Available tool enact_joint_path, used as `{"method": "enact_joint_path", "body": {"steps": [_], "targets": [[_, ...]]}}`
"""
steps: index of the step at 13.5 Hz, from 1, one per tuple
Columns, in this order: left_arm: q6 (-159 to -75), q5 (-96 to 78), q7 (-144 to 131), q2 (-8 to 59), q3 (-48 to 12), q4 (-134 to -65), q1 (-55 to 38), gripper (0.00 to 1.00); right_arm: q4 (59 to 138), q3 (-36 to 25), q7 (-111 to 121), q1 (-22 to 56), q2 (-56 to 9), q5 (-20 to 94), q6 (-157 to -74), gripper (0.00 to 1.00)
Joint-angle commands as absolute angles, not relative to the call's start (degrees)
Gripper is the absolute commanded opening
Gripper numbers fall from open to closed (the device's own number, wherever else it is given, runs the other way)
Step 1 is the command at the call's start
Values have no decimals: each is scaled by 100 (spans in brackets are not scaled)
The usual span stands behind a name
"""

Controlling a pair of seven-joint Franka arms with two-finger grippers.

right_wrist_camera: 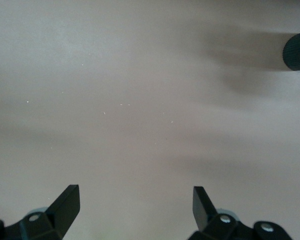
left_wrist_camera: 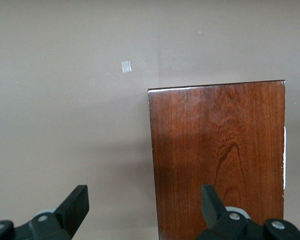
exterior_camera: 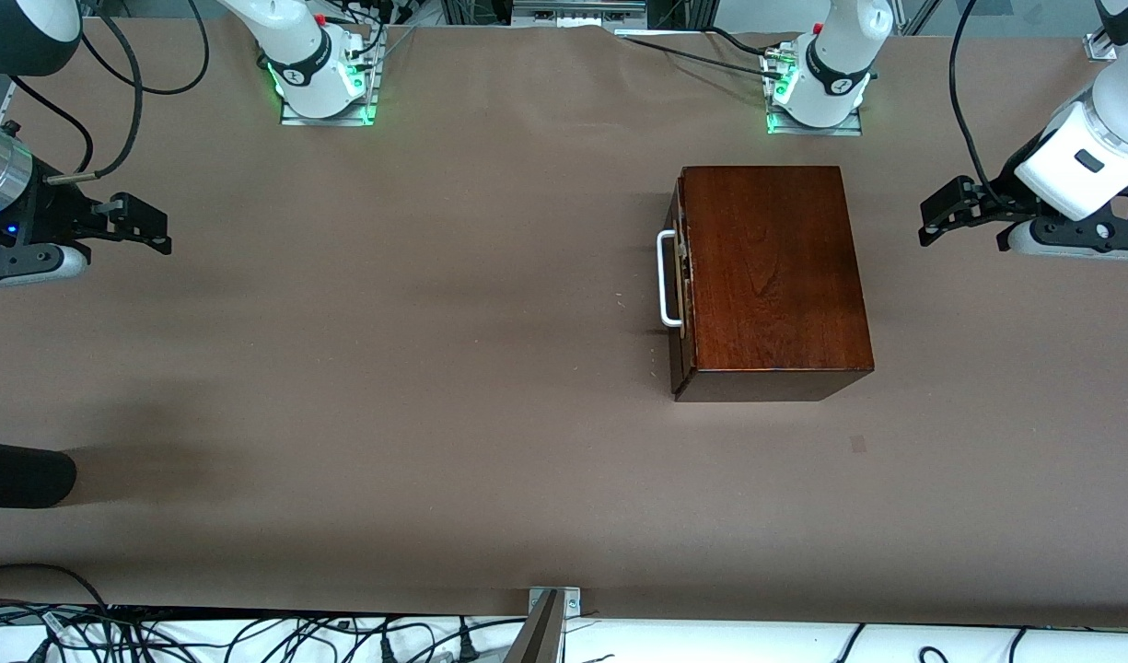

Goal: Open drawer, take yellow block, close drawer
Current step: 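Move the left gripper toward the white handle of the wooden box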

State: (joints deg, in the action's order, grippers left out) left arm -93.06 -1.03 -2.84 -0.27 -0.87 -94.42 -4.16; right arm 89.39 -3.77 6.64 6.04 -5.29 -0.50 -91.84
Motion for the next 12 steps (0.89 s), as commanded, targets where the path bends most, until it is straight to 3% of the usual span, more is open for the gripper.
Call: {"method": "enact_joint_path", "body": {"steps": [1,12], "targets": [[-9132,44,-176,106,-79,-9193,-448,100,8877,-343,615,554,-527,-53,-9114,100],[-8712,237,-228,158,-193,-9184,-448,100,8868,-334,650,554,-527,-44,-9105,100]]}}
